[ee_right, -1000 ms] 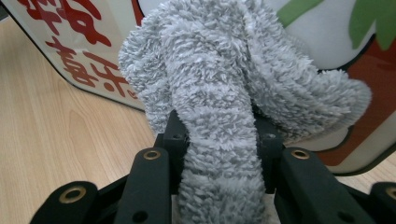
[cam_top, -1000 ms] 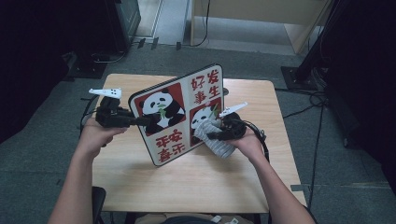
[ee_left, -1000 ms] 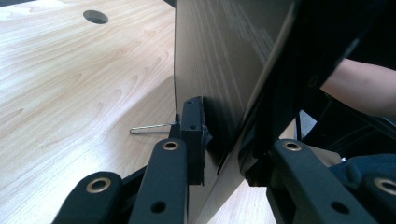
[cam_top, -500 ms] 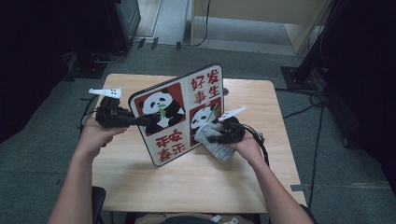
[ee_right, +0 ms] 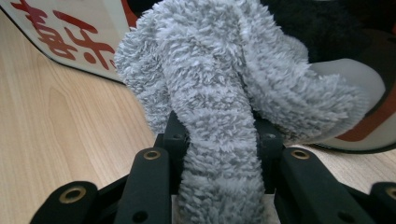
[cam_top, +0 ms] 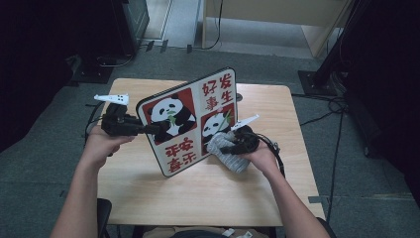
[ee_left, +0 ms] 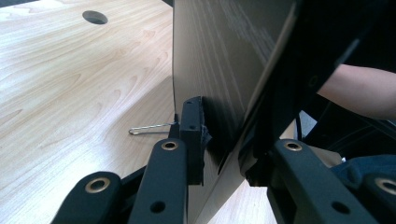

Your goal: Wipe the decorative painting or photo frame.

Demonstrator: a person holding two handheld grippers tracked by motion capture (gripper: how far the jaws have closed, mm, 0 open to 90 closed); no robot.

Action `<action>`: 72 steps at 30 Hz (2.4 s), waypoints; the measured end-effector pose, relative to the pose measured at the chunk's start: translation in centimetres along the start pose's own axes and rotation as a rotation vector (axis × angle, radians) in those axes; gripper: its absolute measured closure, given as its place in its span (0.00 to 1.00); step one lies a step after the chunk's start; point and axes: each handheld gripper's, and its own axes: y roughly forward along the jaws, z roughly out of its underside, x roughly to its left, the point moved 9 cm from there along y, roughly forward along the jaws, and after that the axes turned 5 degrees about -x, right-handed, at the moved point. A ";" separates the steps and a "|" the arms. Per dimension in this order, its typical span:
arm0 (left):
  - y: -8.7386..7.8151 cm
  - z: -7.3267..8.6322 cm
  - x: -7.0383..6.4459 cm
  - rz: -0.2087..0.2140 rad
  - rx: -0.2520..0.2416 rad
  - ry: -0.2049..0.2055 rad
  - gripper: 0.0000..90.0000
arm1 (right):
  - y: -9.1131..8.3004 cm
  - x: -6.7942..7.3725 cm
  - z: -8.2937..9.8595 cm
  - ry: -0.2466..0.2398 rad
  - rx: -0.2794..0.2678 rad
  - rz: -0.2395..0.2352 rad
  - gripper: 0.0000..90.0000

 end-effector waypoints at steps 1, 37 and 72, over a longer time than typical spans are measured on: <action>0.0 0.0 0.0 0.000 -0.002 -0.002 0.83 | -0.1 0.0 -0.1 0.007 0.003 -0.001 0.75; 0.0 -0.1 0.1 -0.018 0.000 -0.030 0.84 | -7.0 3.3 -6.6 -0.036 -0.105 0.012 0.76; 0.0 -0.1 0.1 -0.019 -0.004 -0.012 0.84 | -12.9 8.1 -19.3 -0.185 -0.181 0.016 0.75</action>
